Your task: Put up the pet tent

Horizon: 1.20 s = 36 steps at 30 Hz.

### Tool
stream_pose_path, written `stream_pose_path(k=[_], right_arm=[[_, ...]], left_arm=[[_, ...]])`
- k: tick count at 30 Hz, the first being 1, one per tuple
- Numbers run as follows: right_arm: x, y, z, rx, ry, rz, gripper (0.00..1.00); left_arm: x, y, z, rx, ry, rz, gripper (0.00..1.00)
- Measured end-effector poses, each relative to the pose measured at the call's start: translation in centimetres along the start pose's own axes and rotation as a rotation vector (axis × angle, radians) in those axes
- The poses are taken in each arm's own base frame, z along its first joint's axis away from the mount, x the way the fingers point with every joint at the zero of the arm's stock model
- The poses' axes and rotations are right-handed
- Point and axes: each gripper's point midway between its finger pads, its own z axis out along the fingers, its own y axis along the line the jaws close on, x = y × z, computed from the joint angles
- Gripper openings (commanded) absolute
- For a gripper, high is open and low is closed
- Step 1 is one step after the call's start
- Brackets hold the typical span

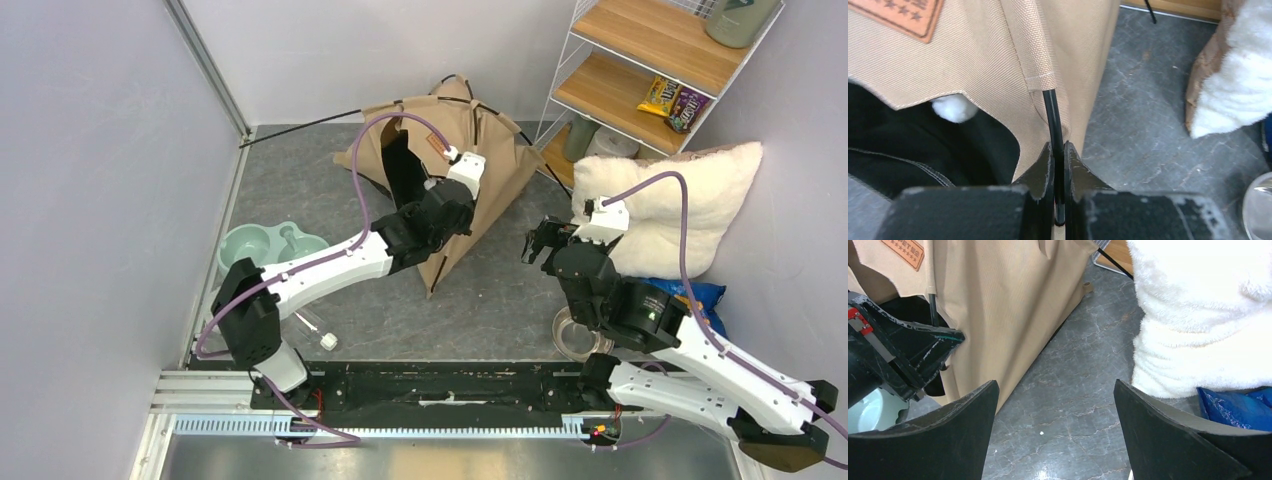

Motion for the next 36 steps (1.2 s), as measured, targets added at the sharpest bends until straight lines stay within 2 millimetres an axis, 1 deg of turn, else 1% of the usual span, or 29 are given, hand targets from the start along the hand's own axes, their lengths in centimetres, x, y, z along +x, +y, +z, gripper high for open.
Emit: stream_pose_path(k=[3,5,8,11,14,16,18,20,22,24,27,29,31,32,34,36], right_arm=[[-0.4,0.1,-0.2,-0.006,-0.002,0.006,0.91],[-0.8,0.5,-0.3,-0.018,0.001,0.007,0.92],[-0.9,1.4,-0.3,-0.045,0.019,-0.01,0.92],[-0.8,2.5,-0.3,-0.083,0.048,-0.041,0.92],[0.2,3.9,0.0,-0.125,0.095,-0.09,0.92],[0.9,4.6,0.2,-0.143,0.125,-0.122,0.93],[1.8,5.5,0.5,-0.164,0.16,-0.16,0.93],[2.6,6.1,0.9,-0.176,0.189,-0.203,0.93],[3.3,6.5,1.5,-0.181,0.211,-0.263,0.94],[3.7,6.5,2.2,-0.169,0.221,-0.318,0.94],[3.7,5.2,4.2,-0.142,0.249,-0.353,0.93],[3.4,4.0,5.8,-0.124,0.271,-0.339,0.9],[3.5,3.1,7.4,-0.114,0.299,-0.332,0.88],[3.9,2.8,8.2,-0.115,0.323,-0.338,0.86],[5.8,2.9,9.6,-0.139,0.392,-0.364,0.81],[7.8,3.4,10.4,-0.173,0.46,-0.387,0.79]], left_arm=[[-0.4,1.6,-0.1,-0.026,0.008,0.036,0.02],[-0.7,3.3,-0.4,-0.039,0.024,0.08,0.02],[-1.8,6.1,-1.4,-0.047,0.026,0.136,0.02],[-3.3,9.6,-3.4,-0.045,0.007,0.167,0.02],[-4.4,13.1,-5.8,-0.051,-0.026,0.177,0.02],[-5.1,15.1,-7.2,-0.063,-0.051,0.189,0.02],[-5.6,16.5,-8.4,-0.068,-0.071,0.212,0.02],[-5.7,17.0,-9.2,-0.043,-0.07,0.25,0.02],[-5.0,17.0,-9.7,0.004,-0.043,0.298,0.02],[-4.0,16.6,-10.1,0.051,-0.012,0.339,0.02],[-2.9,16.1,-11.1,0.101,0.004,0.378,0.02],[-2.7,15.9,-11.9,0.117,-0.003,0.39,0.02],[-2.9,15.6,-12.7,0.131,-0.019,0.402,0.02],[-3.0,15.5,-13.1,0.14,-0.029,0.41,0.02],[-3.1,15.3,-13.6,0.152,-0.041,0.423,0.02],[-3.1,15.1,-13.8,0.161,-0.047,0.43,0.02]])
